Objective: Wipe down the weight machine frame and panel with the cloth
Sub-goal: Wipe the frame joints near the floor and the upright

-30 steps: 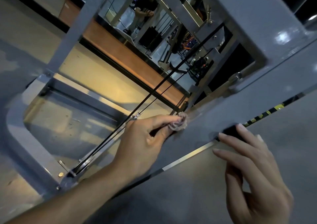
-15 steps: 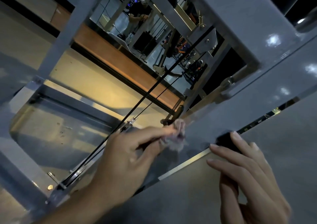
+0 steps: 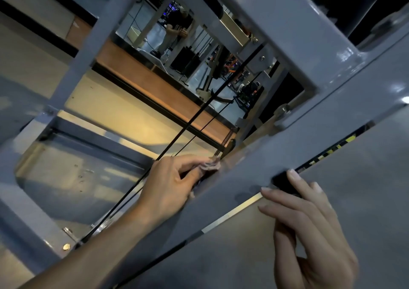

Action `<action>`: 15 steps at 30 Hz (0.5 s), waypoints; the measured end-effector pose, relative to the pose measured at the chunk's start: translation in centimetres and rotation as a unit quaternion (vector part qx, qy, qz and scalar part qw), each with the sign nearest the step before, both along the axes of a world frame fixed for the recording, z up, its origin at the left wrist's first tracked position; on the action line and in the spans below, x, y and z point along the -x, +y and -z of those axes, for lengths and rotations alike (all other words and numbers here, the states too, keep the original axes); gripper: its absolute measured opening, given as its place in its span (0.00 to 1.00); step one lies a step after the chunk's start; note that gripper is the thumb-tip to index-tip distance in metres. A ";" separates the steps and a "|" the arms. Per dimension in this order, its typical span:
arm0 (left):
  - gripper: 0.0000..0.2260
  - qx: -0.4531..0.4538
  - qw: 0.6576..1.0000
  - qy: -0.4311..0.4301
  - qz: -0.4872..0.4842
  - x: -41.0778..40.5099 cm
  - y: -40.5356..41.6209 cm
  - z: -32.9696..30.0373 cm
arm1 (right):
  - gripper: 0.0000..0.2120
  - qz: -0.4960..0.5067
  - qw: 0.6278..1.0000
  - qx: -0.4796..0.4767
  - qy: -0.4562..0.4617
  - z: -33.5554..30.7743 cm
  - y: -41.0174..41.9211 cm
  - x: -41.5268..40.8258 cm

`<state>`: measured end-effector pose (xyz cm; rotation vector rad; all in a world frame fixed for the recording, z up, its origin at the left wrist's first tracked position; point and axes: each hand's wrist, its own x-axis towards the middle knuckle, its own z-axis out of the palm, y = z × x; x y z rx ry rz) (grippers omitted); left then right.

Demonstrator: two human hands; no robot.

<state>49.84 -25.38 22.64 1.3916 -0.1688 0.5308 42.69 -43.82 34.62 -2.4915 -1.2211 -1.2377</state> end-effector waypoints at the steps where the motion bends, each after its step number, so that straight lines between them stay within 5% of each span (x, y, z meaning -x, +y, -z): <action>1: 0.13 -0.001 1.000 -0.025 0.008 0.2 0.1 -1.2 | 0.16 0.001 1.000 -0.005 -0.002 0.1 0.1 -0.1; 4: 0.13 -0.005 0.997 -0.077 0.017 0.6 0.3 -3.1 | 0.16 0.004 1.000 -0.014 -0.006 0.5 0.2 -0.2; 10: 0.15 0.030 0.999 -0.007 0.008 2.7 0.1 0.8 | 0.16 0.001 1.000 -0.022 -0.010 0.9 0.2 -0.3; 15: 0.16 0.009 0.995 -0.093 -0.045 5.1 -0.4 -2.5 | 0.16 0.000 1.000 -0.023 -0.007 0.9 0.3 -0.1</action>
